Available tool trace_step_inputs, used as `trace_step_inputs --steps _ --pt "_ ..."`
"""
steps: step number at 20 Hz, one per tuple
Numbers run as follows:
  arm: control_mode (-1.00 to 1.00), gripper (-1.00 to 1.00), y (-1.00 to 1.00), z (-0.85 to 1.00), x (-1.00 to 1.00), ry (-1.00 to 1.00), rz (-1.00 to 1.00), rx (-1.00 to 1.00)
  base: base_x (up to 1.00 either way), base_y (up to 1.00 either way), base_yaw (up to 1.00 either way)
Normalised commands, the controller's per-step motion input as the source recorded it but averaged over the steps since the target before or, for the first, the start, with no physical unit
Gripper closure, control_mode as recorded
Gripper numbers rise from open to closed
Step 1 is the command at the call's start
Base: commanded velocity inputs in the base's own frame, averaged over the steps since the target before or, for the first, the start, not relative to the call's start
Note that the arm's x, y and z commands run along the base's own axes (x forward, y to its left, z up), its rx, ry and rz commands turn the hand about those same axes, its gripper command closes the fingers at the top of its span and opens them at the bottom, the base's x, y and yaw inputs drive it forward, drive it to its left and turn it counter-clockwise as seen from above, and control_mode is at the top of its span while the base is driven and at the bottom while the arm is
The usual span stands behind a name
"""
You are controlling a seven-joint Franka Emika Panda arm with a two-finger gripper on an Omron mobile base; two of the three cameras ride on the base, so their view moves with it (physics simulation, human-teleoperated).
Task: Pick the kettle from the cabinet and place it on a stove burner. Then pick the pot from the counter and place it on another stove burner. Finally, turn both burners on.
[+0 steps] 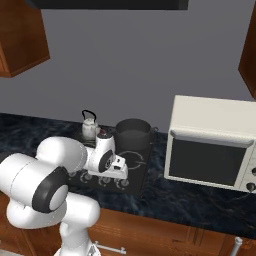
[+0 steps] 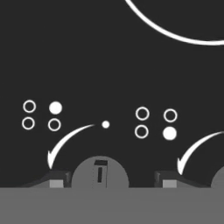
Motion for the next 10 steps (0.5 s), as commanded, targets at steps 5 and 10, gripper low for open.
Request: trace_step_inputs --steps 5,10 --pt "-1.00 1.00 0.00 -0.01 0.00 0.00 0.00 0.00 0.00 0.00 0.00" --pt "-1.00 1.00 0.00 -0.08 0.00 0.00 0.02 0.00 0.00 0.00 0.00"
